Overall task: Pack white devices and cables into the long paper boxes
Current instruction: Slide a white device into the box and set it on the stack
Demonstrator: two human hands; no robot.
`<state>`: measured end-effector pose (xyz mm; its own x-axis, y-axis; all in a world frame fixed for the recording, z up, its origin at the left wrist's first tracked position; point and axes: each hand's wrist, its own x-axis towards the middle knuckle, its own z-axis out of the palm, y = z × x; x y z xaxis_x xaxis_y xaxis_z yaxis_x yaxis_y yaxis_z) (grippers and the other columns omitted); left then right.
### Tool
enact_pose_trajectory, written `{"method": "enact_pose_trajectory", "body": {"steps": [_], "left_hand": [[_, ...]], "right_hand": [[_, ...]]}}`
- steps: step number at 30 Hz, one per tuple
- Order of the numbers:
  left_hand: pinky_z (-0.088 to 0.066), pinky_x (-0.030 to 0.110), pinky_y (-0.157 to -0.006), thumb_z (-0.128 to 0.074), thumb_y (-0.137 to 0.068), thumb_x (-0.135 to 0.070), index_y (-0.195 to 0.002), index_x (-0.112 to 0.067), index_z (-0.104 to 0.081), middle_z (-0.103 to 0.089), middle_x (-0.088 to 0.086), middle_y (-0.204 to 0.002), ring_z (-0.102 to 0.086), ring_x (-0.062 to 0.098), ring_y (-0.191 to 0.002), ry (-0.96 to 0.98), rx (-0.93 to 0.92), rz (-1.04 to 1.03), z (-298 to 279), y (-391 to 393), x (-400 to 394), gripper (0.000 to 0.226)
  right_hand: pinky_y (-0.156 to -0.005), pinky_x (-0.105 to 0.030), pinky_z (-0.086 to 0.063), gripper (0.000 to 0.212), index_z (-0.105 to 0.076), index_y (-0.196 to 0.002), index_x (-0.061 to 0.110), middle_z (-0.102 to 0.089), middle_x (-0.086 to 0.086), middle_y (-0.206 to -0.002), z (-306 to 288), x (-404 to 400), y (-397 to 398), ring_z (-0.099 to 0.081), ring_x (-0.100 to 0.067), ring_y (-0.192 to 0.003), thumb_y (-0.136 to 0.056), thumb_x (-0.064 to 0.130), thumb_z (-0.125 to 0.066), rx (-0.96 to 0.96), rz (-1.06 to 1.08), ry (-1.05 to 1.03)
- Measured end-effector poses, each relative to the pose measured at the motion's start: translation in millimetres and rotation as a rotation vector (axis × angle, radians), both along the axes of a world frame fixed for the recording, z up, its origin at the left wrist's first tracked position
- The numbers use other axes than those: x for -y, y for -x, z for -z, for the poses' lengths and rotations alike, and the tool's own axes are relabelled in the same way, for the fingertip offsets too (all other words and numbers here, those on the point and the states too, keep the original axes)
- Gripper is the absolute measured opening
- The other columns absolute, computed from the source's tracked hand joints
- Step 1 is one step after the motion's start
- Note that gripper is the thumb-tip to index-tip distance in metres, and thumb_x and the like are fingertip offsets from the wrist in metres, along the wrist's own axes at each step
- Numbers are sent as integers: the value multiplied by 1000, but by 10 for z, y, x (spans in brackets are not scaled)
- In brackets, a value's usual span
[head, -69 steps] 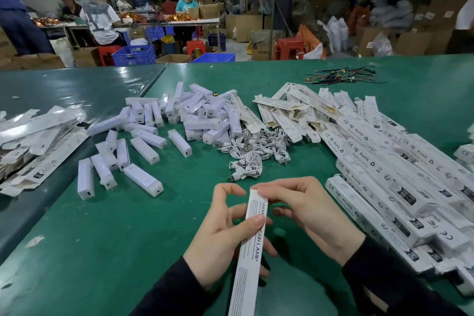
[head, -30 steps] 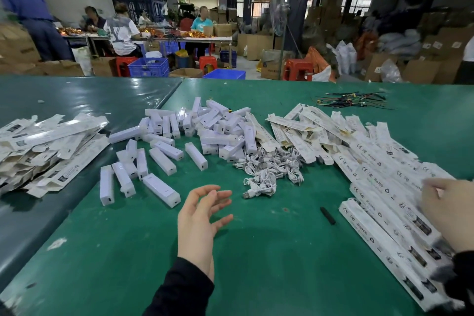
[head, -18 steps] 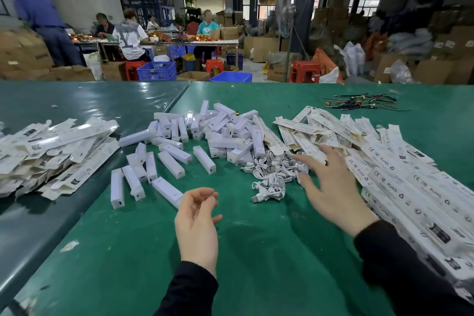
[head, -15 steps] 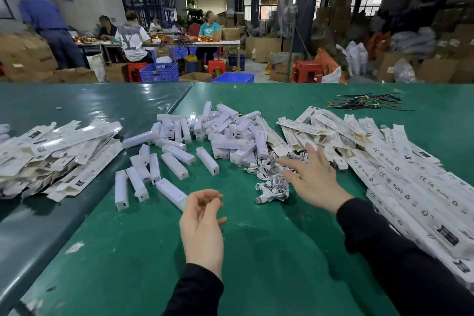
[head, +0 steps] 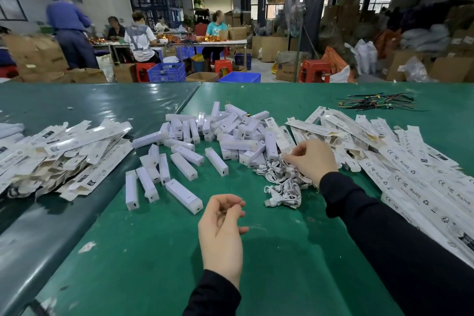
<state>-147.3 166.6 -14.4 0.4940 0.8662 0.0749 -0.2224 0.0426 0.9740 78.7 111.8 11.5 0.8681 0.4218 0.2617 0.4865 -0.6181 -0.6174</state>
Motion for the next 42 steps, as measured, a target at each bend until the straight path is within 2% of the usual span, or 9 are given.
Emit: {"method": "enact_pose_trajectory", "body": {"steps": [4, 9, 16, 21, 27, 31, 34, 37, 42], "left_hand": [[-49, 20, -52, -51, -89, 8, -77, -11, -61, -67, -9, -69, -60, 2, -64, -2, -11, 27, -2, 6, 19, 25], [-49, 20, -50, -51, -89, 8, -77, -10, -61, -67, -8, -70, -60, 4, -64, 10, -11, 54, -21, 16, 20, 24], [-49, 22, -49, -50, -89, 9, -76, -8, -62, -66, -2, -71, -59, 5, -61, 43, -6, 60, -34, 31, 6, 24], [-55, 26, -56, -61, -90, -9, -88, -8, -65, -72, 9, -87, -66, 14, -72, 216, 4, 211, -42, 14, 15, 5], [-57, 34, -55, -77, -50, -37, -114, 4, -53, -71, 20, -91, -70, 30, -70, 633, 10, 429, -129, -14, 23, 79], [-56, 31, -51, -72, -60, -13, -108, 2, -49, -71, 26, -86, -72, 36, -71, 586, 52, 425, -115, -2, 11, 56], [-57, 31, -52, -77, -58, -6, -107, 3, -51, -71, 26, -85, -72, 35, -69, 506, 31, 528, -114, 30, 39, 57], [-58, 32, -58, -79, -69, 0, -109, 4, -52, -72, 25, -93, -72, 33, -73, 400, 3, 709, -124, 66, 95, 48], [-58, 33, -58, -75, -73, -7, -99, 1, -58, -73, 21, -92, -73, 33, -71, 317, -116, 899, -123, 113, 239, 32]], "right_hand": [[-86, -34, -51, 59, -53, -133, 11, -65, -11, -118, -19, -43, -30, -63, -30, -101, -81, 30, -74, -68, -57, 279], [-81, -32, -53, 20, -74, -105, 14, -72, -8, -107, -18, -1, 13, -66, -25, -93, -90, 23, -64, 129, -33, 275], [-70, -30, -53, 14, -75, -81, 16, -72, 3, -74, -290, 413, 253, -63, -13, -69, -89, 21, -64, 360, -31, -165], [-68, -28, -49, 7, -73, -77, 12, -70, 2, -71, -351, 833, 898, -61, -11, -61, -81, 7, -74, 819, -308, -264], [-60, -21, -45, 26, -57, -55, 27, -47, 10, -56, 57, 984, 1620, -48, -11, -54, -80, 20, -56, 1071, -786, 150], [-66, -6, -39, 60, -67, -76, 56, -53, 25, -59, 155, 1017, 1691, -51, 11, -64, -102, 30, -20, 809, -704, 487], [-60, -3, -36, 23, -63, -111, 50, -58, 11, -71, 64, 985, 1698, -63, -5, -73, -97, 36, -52, 384, -830, 113], [-68, -12, -49, 20, -71, -106, 27, -68, 12, -81, 155, 1031, 1594, -68, -5, -74, -88, 19, -67, 103, -565, -576], [-79, -19, -52, 49, -63, -118, 29, -71, -1, -101, 183, 1008, 1456, -66, -15, -99, -72, 42, -75, -503, -361, -740]]}}
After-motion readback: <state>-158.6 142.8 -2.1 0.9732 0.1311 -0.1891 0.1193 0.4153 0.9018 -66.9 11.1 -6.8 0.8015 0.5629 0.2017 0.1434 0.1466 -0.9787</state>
